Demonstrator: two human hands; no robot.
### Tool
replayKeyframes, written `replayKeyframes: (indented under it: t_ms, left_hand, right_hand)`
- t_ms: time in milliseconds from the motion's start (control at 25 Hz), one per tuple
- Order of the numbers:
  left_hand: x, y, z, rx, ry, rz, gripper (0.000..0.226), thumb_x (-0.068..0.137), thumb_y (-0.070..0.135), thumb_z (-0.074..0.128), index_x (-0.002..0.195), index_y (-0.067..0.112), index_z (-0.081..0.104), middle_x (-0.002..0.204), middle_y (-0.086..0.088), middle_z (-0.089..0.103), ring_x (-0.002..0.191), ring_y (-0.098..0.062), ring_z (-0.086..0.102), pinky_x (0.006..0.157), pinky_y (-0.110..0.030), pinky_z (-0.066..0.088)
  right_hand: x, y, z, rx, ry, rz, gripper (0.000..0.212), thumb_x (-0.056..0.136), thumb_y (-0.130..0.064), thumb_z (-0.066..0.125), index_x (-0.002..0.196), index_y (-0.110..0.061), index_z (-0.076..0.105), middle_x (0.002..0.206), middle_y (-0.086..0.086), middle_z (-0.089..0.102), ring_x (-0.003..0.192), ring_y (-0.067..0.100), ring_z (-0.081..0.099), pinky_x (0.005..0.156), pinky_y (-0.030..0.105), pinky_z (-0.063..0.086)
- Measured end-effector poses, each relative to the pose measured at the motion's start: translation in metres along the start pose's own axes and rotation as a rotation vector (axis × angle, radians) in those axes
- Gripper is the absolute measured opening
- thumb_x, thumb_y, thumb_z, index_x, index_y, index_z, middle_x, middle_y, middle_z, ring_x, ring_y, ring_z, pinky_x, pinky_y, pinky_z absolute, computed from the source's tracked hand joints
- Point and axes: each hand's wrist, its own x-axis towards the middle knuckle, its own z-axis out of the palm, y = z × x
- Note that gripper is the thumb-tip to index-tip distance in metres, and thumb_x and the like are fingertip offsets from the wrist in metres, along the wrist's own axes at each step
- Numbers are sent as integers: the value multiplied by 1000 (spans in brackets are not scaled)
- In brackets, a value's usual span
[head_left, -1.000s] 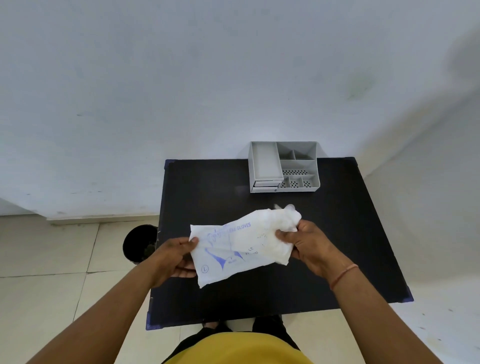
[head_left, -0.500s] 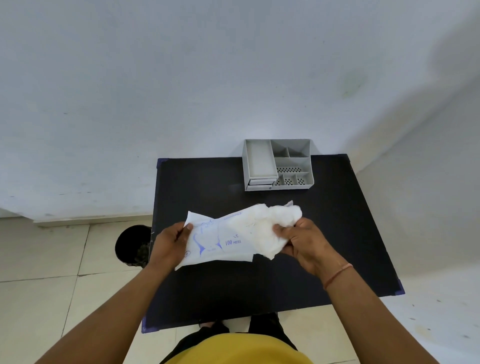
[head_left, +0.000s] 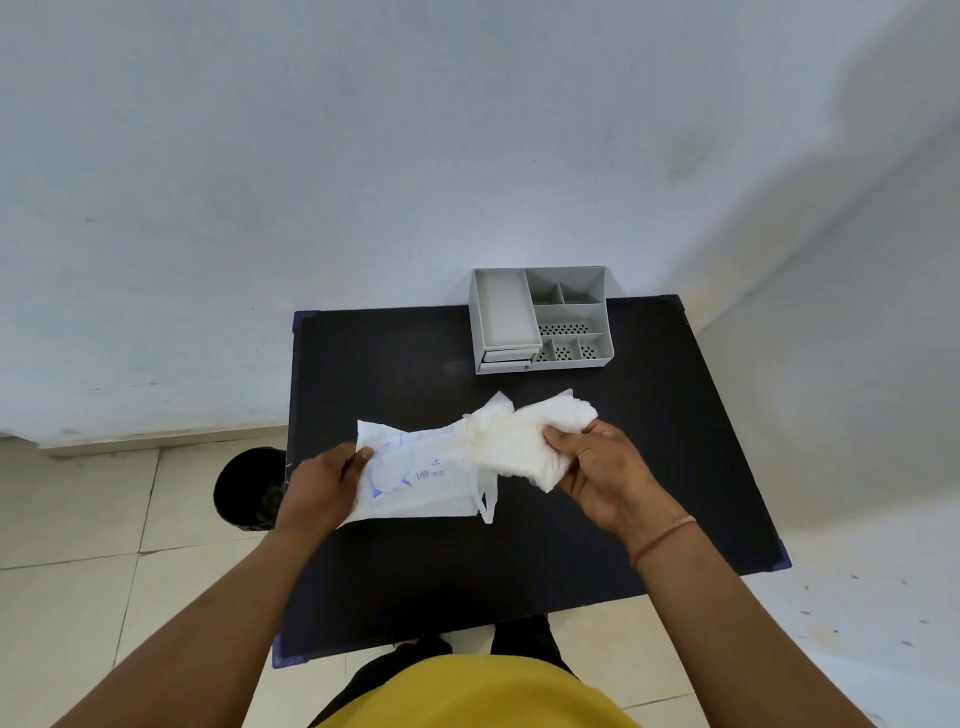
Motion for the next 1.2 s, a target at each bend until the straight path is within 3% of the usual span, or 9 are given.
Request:
replayKeyframes:
  t_ms: [400, 520, 640, 760, 880, 1000, 1080, 1160, 1200]
  left_hand:
    - [0, -31, 9, 27, 98, -163, 41, 112, 37, 45, 135, 12, 68, 118, -25, 78, 107, -49, 71, 91, -49, 54]
    - [-5, -37, 24, 94, -108, -320, 65, 106, 48, 54, 160, 15, 43, 152, -24, 59, 135, -48, 58, 106, -55, 51]
    - [-16, -11, 39, 103, -78, -316, 92, 99, 57, 62, 168, 10, 23, 168, -23, 39, 153, -46, 39, 118, -60, 41]
    - [-30, 64, 31, -478, -232, -323, 71, 102, 58, 58, 158, 15, 46, 161, -15, 53, 145, -35, 53, 120, -51, 44]
    - [-32, 126, 14, -1547, -634, -488, 70, 104, 66, 45, 140, 10, 65, 143, -19, 68, 130, -39, 66, 116, -56, 48]
    - [-22, 142, -2, -1806, -624, -470, 65, 105, 57, 44, 142, 7, 64, 130, -19, 69, 117, -37, 67, 104, -51, 50]
    - [-16, 144, -12, -1874, -644, -458, 45, 106, 47, 46, 138, 23, 66, 99, -11, 73, 88, -27, 72, 80, -43, 59]
    - [-16, 143, -17, -2034, -828, -344, 25, 108, 36, 49, 98, 46, 69, 53, 5, 49, 43, -10, 45, 46, -26, 44]
    - [-18, 145, -22, -2043, -957, -301, 23, 105, 37, 55, 86, 48, 61, 50, 12, 36, 42, -4, 31, 45, -20, 34]
  right_hand:
    - [-13, -34, -43, -616, 8, 25, 17, 100, -2, 65, 102, -18, 67, 110, 6, 76, 90, 15, 74, 63, 27, 61]
    - [-14, -34, -39, -623, 33, -64, 16, 99, -5, 68, 109, -18, 67, 106, 0, 76, 92, 12, 73, 68, 27, 61]
    - [-12, -26, -25, -829, 177, -258, 19, 98, -15, 72, 116, -14, 71, 109, 2, 75, 95, 17, 72, 81, 32, 59]
    - [-21, -5, 0, -1005, 366, -714, 19, 94, -11, 73, 111, -1, 75, 97, 10, 76, 87, 20, 72, 80, 32, 60]
    - [-29, 27, 20, -1213, 112, -1107, 36, 84, 5, 68, 117, -6, 76, 113, 13, 80, 108, 25, 74, 104, 40, 56]
    - [-24, 44, 19, -1426, -157, -1079, 58, 81, 0, 66, 132, -28, 70, 153, 0, 60, 155, 26, 39, 125, 58, 29]
    - [-33, 39, 12, -1265, -148, -1010, 69, 81, 1, 65, 141, -34, 63, 164, -8, 47, 160, 13, 27, 129, 44, 23]
    - [-47, 29, 8, -956, -67, -906, 77, 83, 4, 66, 146, -39, 56, 162, -20, 44, 154, -1, 32, 125, 27, 29]
    - [-51, 25, 7, -765, -2, -815, 77, 86, 5, 66, 145, -42, 55, 158, -25, 48, 149, -6, 39, 122, 25, 33]
